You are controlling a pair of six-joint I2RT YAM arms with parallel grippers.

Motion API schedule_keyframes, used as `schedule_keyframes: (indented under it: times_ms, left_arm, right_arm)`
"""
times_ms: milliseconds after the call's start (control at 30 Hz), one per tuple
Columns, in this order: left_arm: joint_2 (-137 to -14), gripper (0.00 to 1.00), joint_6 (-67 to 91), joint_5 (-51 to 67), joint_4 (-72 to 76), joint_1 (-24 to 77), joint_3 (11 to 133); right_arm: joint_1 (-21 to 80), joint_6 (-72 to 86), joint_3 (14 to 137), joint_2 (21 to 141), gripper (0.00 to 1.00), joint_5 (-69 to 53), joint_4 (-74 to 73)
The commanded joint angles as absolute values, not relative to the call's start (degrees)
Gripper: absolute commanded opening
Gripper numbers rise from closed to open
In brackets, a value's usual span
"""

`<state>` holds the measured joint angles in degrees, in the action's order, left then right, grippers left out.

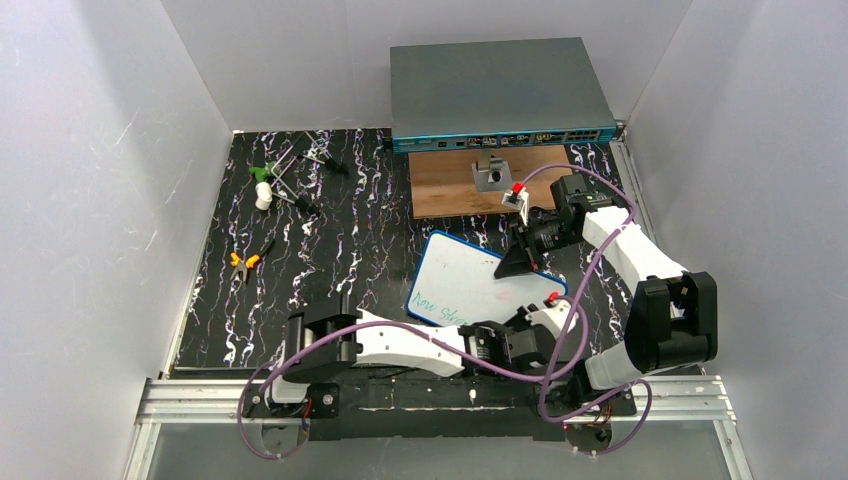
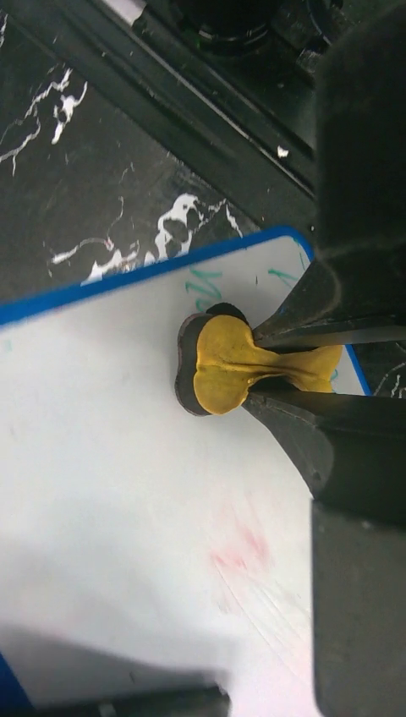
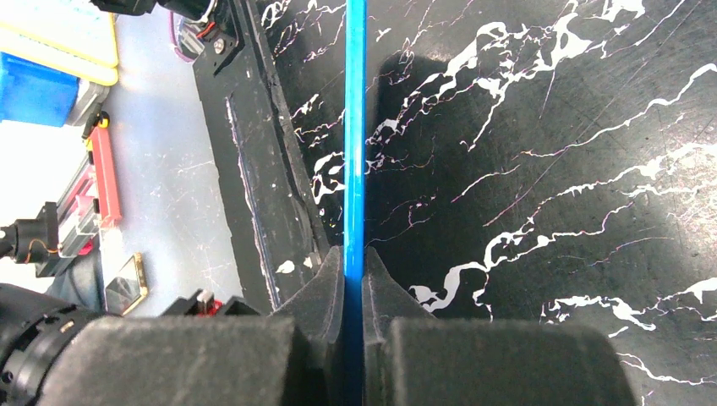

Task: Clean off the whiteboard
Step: Erase the whiteboard at the center of the board.

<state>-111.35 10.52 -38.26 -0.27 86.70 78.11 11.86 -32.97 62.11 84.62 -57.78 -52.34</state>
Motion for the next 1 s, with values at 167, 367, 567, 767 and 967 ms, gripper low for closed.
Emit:
schedule_keyframes:
  times_ms: [167, 367, 567, 767, 967]
  left_arm:
    - [-105.93, 0.00, 9.19, -37.33, 3.61, 85.04, 73.37]
    - [-109.15, 0.00, 2.84, -32.35, 8.03, 88.02, 75.87]
    - [-111.14, 0.00, 1.39, -33.79, 6.91, 88.12, 78.46]
    - [-111.75, 0.00, 12.50, -44.51, -6.94, 84.19, 82.16]
    - [-108.93, 0.00, 15.33, -42.93, -6.02, 83.15, 78.35]
  right_arm:
    - [12.00, -31.92, 63.17, 83.14, 0.01, -61.63, -55.38]
    - [11.96, -31.98, 63.20, 83.52, 0.01, -61.69, -55.42]
    - [11.95, -32.01, 63.19, 83.50, 0.01, -61.70, -55.49]
    - [11.95, -32.02, 63.20, 83.50, 0.01, -61.70, -55.51]
    - [11.95, -32.03, 63.20, 83.63, 0.01, -61.67, -55.53]
